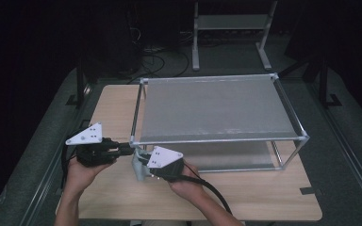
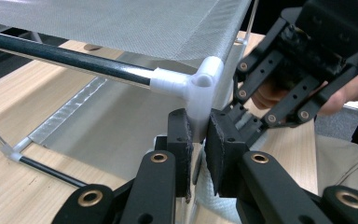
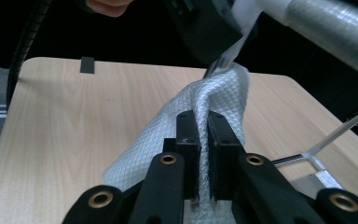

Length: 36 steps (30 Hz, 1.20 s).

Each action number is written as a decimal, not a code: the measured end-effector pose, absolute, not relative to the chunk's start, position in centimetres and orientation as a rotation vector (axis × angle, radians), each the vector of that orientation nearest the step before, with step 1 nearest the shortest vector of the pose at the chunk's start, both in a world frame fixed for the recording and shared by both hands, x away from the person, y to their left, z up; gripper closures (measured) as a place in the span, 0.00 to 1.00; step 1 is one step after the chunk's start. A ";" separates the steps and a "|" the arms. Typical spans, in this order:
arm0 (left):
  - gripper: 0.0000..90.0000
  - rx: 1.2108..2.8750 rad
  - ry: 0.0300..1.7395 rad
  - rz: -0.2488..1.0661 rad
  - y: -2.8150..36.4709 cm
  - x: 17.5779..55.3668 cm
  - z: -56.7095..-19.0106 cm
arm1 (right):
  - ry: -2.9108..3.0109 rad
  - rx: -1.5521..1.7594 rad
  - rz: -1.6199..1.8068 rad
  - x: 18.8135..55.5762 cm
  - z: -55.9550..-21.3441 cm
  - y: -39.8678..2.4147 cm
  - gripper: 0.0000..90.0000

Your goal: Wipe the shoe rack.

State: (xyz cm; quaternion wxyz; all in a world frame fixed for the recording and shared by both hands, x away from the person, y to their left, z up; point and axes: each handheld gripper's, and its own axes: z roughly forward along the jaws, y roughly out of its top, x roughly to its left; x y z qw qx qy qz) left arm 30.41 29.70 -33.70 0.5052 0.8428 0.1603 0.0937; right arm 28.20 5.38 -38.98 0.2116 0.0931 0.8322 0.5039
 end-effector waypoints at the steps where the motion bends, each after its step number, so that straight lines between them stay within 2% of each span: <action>1: 0.89 2.030 0.390 0.225 29.7 30.4 -33.7 | 2.319 0.264 1.388 28.3 -39.3 5.4 0.94; 6: 0.89 2.023 0.386 0.225 29.6 30.4 -33.8 | 2.464 0.295 1.249 28.6 -43.8 6.4 0.94; 13: 0.89 2.018 0.388 0.227 29.6 30.4 -33.9 | 2.383 0.259 1.320 28.6 -40.7 6.1 0.94; 20: 0.89 2.018 0.388 0.228 29.6 30.3 -33.9 | 2.501 0.348 1.239 28.9 -45.4 6.9 0.94; 26: 0.89 2.016 0.390 0.228 29.6 30.4 -33.9 | 2.405 0.294 1.315 28.6 -42.2 6.3 0.94; 28: 0.89 2.017 0.391 0.230 29.6 30.3 -33.9 | 2.406 0.309 1.323 28.7 -42.6 6.3 0.94; 32: 0.89 2.014 0.393 0.230 29.6 30.3 -33.9 | 2.509 0.360 1.230 28.7 -45.6 7.1 0.94; 36: 0.89 2.014 0.389 0.230 29.6 30.3 -33.9 | 2.452 0.320 1.268 28.3 -43.8 6.8 0.94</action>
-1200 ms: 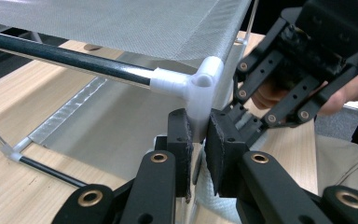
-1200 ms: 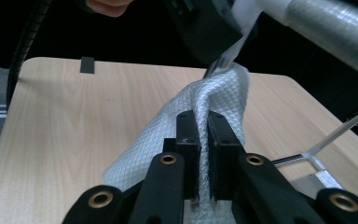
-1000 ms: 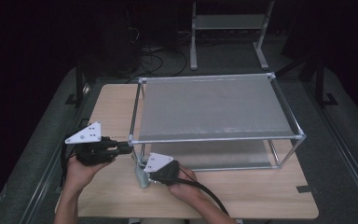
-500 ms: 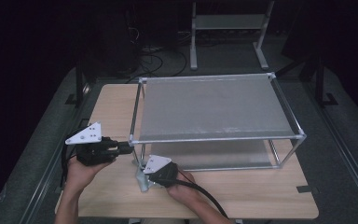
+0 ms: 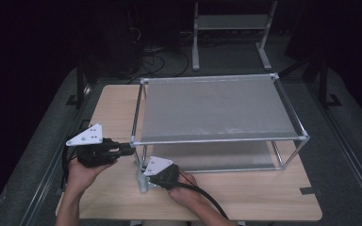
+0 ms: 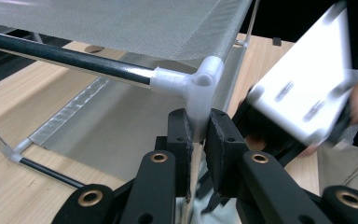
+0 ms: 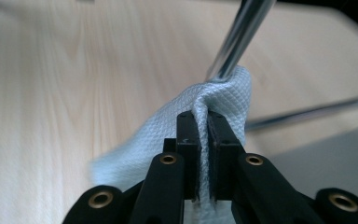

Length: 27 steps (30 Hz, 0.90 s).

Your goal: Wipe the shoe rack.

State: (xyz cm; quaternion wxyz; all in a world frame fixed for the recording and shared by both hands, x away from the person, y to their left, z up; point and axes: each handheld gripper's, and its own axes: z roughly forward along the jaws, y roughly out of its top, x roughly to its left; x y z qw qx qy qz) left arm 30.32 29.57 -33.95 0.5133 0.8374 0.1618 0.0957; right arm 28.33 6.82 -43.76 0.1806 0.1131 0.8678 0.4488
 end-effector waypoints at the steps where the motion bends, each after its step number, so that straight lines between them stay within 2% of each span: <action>1: 0.89 2.014 0.389 0.231 29.6 30.3 -33.9 | 2.419 0.290 1.285 28.4 -42.9 6.6 0.94; 4: 0.89 2.014 0.392 0.231 29.5 30.3 -33.9 | 2.395 0.301 1.319 28.5 -41.9 6.3 0.94; 9: 0.89 2.009 0.399 0.230 29.6 30.3 -34.0 | 2.513 0.367 1.230 29.0 -45.5 7.1 0.94; 11: 0.88 2.008 0.399 0.216 29.7 30.3 -34.0 | 2.517 0.380 1.242 29.0 -46.0 6.9 0.94; 14: 0.82 2.001 0.403 0.185 29.9 30.5 -34.4 | 2.509 0.363 1.258 28.7 -45.2 6.3 0.94; 21: 0.75 2.041 0.412 0.160 29.5 30.6 -35.2 | 2.507 0.326 1.252 28.3 -43.0 3.3 0.94; 27: 0.78 2.068 0.411 0.155 28.8 30.8 -35.6 | 2.500 0.323 1.257 28.0 -40.8 0.8 0.94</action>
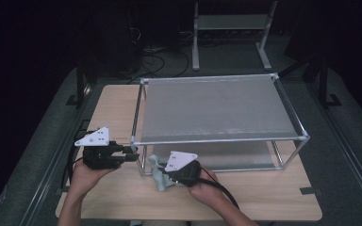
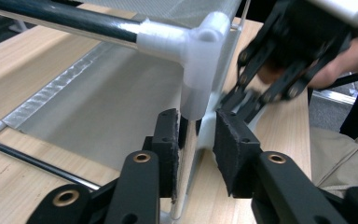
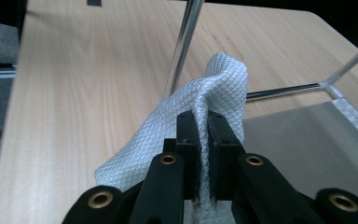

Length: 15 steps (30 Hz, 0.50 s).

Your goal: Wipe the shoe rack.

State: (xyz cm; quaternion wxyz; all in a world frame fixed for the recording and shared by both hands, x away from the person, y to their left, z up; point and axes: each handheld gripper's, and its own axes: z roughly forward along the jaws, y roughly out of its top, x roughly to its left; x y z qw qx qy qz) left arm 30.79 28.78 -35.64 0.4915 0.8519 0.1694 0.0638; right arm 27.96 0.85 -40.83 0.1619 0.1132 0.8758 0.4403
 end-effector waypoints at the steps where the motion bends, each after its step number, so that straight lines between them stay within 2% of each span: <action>1: 0.80 2.075 0.410 0.158 28.8 30.9 -35.7 | 2.502 0.319 1.255 27.9 -40.4 0.5 0.94; 9: 0.88 2.069 0.410 0.154 28.7 31.0 -36.0 | 2.530 0.286 1.258 28.0 -38.5 -0.4 0.94; 15: 0.89 2.077 0.395 0.171 28.7 31.0 -36.0 | 2.590 0.268 1.253 28.1 -37.8 -0.4 0.93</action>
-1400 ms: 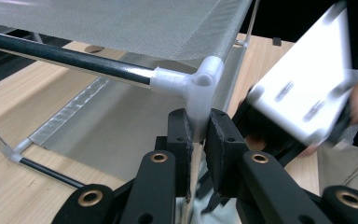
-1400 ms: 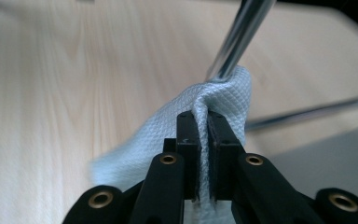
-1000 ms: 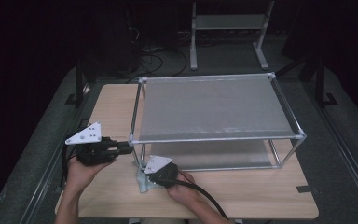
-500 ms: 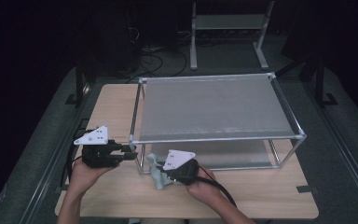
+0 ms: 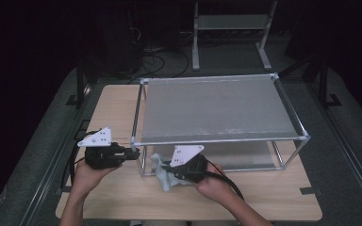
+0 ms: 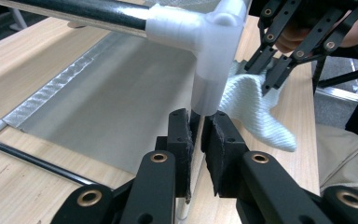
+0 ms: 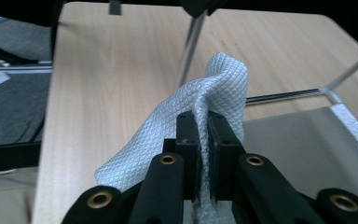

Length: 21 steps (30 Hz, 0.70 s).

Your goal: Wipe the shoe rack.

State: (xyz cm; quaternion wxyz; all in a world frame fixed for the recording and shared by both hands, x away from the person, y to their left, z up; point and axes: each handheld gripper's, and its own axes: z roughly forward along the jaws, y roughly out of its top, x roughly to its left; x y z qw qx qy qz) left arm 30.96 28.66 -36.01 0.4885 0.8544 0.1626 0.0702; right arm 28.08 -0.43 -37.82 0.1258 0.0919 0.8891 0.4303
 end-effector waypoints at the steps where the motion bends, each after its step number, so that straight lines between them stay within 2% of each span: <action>1: 0.89 2.080 0.393 0.175 28.7 30.9 -36.0 | 2.603 0.267 1.252 28.1 -37.7 -0.4 0.93; 10: 0.90 2.082 0.394 0.186 28.6 31.0 -36.0 | 2.724 0.189 1.196 28.7 -36.5 0.0 0.93; 21: 0.90 2.071 0.405 0.176 28.8 31.8 -36.0 | 2.860 0.090 1.126 29.8 -33.2 0.5 0.93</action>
